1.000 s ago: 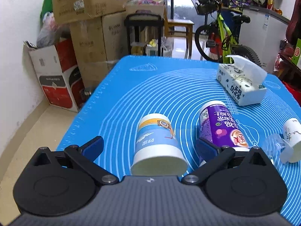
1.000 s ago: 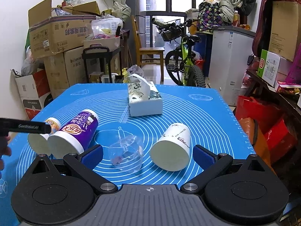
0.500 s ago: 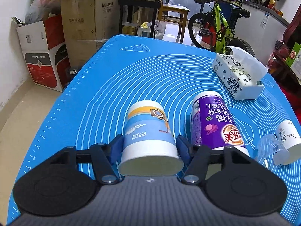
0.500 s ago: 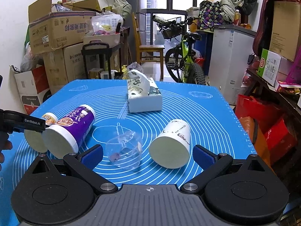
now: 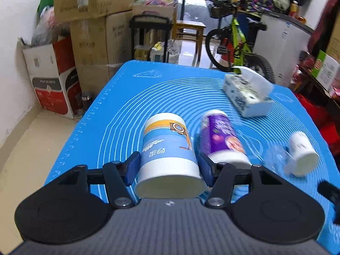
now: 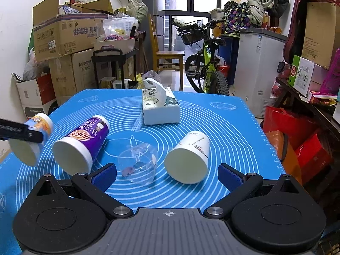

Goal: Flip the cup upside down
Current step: 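Lift the blue-and-yellow cup with the left gripper and rotate it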

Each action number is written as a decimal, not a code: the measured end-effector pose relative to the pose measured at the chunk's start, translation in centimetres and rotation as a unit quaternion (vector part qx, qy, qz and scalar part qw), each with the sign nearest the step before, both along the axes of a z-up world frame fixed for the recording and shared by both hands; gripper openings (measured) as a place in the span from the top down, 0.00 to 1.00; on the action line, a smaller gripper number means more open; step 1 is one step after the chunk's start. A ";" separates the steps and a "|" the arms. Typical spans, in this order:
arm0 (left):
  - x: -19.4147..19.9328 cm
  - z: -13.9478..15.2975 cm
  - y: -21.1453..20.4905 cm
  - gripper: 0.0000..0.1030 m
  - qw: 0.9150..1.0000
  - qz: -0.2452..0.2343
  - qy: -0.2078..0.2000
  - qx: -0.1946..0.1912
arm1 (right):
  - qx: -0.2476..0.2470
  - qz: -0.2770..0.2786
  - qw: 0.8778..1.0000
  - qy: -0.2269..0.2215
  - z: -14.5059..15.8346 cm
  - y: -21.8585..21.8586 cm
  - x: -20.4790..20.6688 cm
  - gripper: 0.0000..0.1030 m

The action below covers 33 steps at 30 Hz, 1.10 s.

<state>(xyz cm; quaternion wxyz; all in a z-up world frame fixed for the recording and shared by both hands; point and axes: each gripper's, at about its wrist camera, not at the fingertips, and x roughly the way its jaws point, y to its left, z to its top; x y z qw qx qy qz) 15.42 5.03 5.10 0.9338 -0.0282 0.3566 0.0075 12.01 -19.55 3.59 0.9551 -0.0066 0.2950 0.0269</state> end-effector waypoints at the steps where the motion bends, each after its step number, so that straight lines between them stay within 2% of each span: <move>1: -0.8 0.2 -0.5 0.41 1.000 -0.004 0.000 0.005 | 0.002 0.000 1.000 0.001 0.0 -0.1 -0.4 0.02; 6: -5.0 -0.2 -3.0 0.41 0.999 -0.032 0.011 -0.006 | 0.006 0.003 1.000 0.010 0.1 -0.9 -2.6 0.02; 11: -7.7 -2.6 -6.2 0.41 0.998 -0.062 0.023 -0.019 | 0.007 0.008 1.000 0.026 -0.4 -1.8 -4.7 0.02; 14: -8.0 -3.8 -7.8 0.41 0.996 -0.076 0.031 -0.032 | 0.011 0.007 0.999 0.040 -0.8 -2.6 -5.6 0.02; 22: -7.6 -5.7 -10.7 0.40 0.995 -0.093 0.024 -0.013 | 0.017 -0.012 0.998 0.068 -2.4 -4.7 -5.8 0.02; 33: -6.5 -5.7 -10.6 0.40 0.997 -0.077 0.002 -0.024 | 0.006 -0.018 0.997 0.077 -3.6 -4.1 -5.0 0.02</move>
